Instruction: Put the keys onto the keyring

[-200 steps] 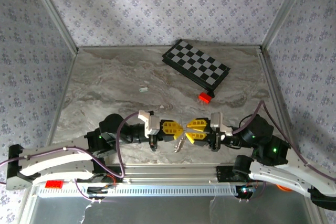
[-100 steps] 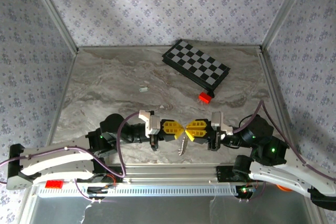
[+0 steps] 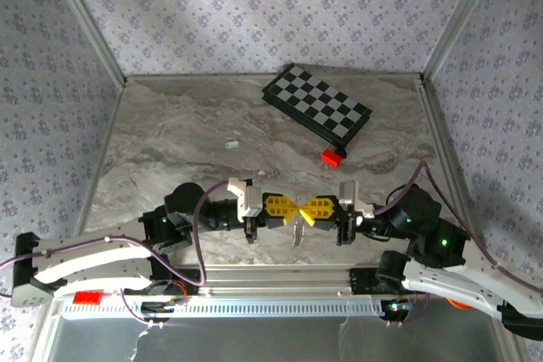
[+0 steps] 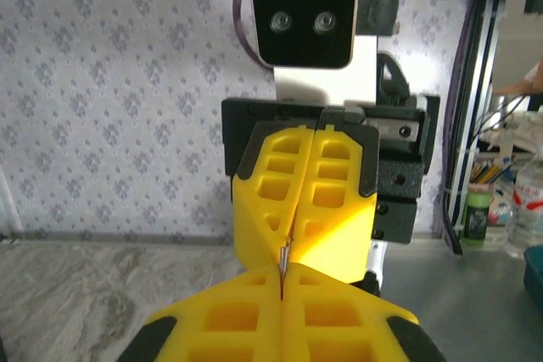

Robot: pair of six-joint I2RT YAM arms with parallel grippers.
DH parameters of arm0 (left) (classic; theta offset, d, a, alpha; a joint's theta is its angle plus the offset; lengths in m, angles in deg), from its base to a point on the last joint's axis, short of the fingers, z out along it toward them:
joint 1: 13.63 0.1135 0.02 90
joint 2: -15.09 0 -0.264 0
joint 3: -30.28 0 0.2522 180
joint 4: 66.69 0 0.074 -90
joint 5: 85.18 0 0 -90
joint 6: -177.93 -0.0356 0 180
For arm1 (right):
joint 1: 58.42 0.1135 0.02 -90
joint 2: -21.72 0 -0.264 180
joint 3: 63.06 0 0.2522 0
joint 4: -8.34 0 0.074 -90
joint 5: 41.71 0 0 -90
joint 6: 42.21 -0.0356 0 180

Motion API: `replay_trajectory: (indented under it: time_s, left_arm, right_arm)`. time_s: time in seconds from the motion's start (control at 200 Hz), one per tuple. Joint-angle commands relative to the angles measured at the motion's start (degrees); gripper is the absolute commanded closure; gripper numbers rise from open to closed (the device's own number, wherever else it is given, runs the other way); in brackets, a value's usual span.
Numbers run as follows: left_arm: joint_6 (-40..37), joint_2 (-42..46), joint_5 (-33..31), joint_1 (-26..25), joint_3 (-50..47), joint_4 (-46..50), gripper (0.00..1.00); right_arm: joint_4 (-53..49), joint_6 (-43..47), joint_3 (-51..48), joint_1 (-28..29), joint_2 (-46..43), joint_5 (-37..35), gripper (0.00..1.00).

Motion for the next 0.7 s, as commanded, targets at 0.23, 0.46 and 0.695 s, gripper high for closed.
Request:
replay_trajectory:
  time_s: [0.23, 0.46, 0.695]
  left_arm:
    - [-4.29, 1.28, -2.46, 0.06, 8.86, 19.98, 0.7]
    - [-5.94, 1.04, -4.46, 0.07, 11.75, 27.14, 0.7]
    - [-6.95, 0.23, -4.29, 0.02, 12.44, 28.48, 0.72]
  right_arm:
    - [-12.96, 6.57, 8.54, -0.37, 3.8, -2.31, 1.0]
    - [-17.58, 7.76, 12.2, -0.36, 7.04, -1.34, 1.0]
    - [-19.45, 8.38, 13.76, -0.33, 8.95, -0.86, 1.0]
